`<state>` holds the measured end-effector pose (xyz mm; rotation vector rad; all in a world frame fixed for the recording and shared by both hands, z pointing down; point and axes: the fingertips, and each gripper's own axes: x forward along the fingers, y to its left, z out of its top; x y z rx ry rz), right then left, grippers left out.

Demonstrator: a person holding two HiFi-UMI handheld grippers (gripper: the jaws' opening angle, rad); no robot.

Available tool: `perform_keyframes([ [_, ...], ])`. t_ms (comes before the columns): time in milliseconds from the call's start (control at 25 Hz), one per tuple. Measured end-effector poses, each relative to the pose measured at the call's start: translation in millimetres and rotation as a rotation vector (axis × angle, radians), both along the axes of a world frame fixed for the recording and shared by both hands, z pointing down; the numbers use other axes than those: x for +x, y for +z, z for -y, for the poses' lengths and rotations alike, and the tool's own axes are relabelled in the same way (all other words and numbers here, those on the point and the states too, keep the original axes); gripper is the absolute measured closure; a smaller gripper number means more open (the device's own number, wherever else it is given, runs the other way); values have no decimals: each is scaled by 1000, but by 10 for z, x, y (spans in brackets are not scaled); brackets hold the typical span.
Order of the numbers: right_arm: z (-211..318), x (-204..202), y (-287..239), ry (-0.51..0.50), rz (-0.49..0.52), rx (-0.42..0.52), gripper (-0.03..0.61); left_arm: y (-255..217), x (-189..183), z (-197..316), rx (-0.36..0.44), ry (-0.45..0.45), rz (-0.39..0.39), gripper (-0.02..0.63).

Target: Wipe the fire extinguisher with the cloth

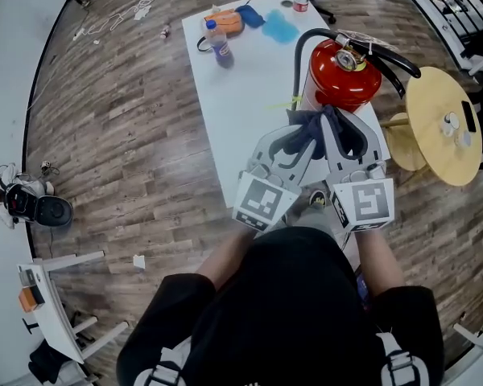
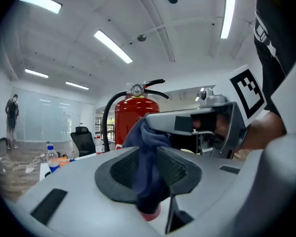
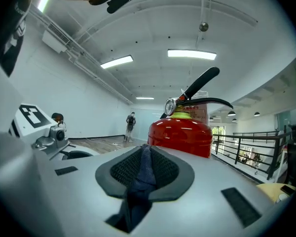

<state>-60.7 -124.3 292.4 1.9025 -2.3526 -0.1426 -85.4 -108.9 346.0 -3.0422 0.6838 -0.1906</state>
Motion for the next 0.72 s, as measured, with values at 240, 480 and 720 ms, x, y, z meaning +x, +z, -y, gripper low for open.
perform_keyframes([
  [240,3,3,4,-42,-21,-33,509,-89,77,-29,97,87,121,388],
  [480,-10,-64,-65,-108,-33,-27,509,-284,66,-85,108,205,93,330],
  [720,6,-63,-102,-82,-96,-1,509,-248,-248,-194,94,300,167,330],
])
